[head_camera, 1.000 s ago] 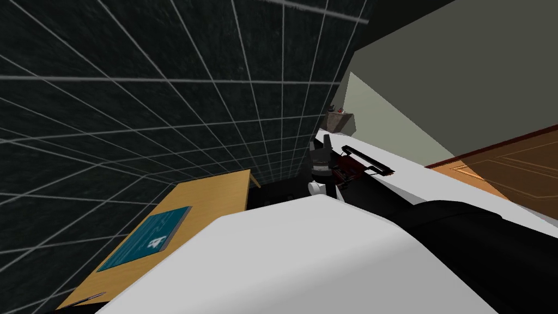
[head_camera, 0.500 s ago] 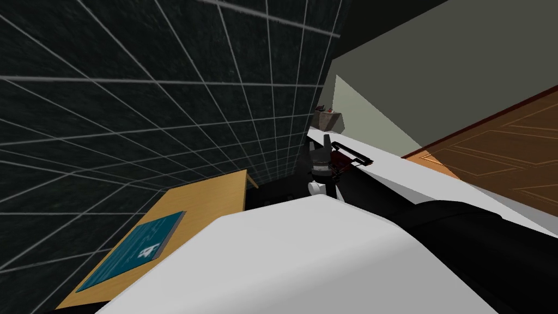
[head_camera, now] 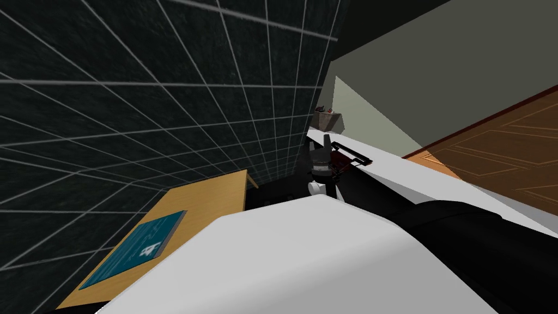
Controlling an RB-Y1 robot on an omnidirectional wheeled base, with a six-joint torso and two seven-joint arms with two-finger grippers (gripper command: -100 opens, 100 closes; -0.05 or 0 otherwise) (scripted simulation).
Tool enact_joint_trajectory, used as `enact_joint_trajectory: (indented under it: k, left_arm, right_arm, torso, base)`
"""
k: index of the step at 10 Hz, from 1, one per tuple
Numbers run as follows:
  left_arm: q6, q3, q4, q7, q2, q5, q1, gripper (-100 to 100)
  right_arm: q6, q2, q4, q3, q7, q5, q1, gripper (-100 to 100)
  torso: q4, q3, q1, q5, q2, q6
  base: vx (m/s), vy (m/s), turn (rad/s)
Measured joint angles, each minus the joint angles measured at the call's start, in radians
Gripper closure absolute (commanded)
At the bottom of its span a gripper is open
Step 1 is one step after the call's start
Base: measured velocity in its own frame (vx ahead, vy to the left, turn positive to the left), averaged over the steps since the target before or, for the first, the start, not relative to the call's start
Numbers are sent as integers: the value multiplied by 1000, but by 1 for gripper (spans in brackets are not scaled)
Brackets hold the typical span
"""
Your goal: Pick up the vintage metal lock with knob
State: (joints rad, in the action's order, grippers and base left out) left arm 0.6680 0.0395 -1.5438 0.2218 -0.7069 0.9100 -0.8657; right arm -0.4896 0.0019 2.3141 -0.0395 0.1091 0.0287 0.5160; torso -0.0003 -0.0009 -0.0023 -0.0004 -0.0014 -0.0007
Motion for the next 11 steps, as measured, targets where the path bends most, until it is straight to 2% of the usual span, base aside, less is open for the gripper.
enact_joint_trajectory:
  k: [1,8,10,11]
  left_arm:
    - [0,0,0,0,0,0,0,100]
    - [79,85,-99,-157,49,-10,-61,100]
    - [104,111,-131,-202,62,-13,-81,100]
    - [106,113,-133,-208,63,-13,-82,0]
  right_arm:
    - [0,0,0,0,0,0,0,0]
    - [0,0,0,0,0,0,0,0]
    - [0,0,0,0,0,0,0,0]
    - [0,0,0,0,0,0,0,0]
  torso:
    - [0,0,0,0,0,0]
    - [-1,-4,0,0,-7,0]
    - [-1,-4,0,0,-6,0]
    - [-1,-2,0,0,-4,1]
  base:
    - [67,17,269]
    - [108,9,202]
    - [65,-2,97]
    - [7,-1,-7]
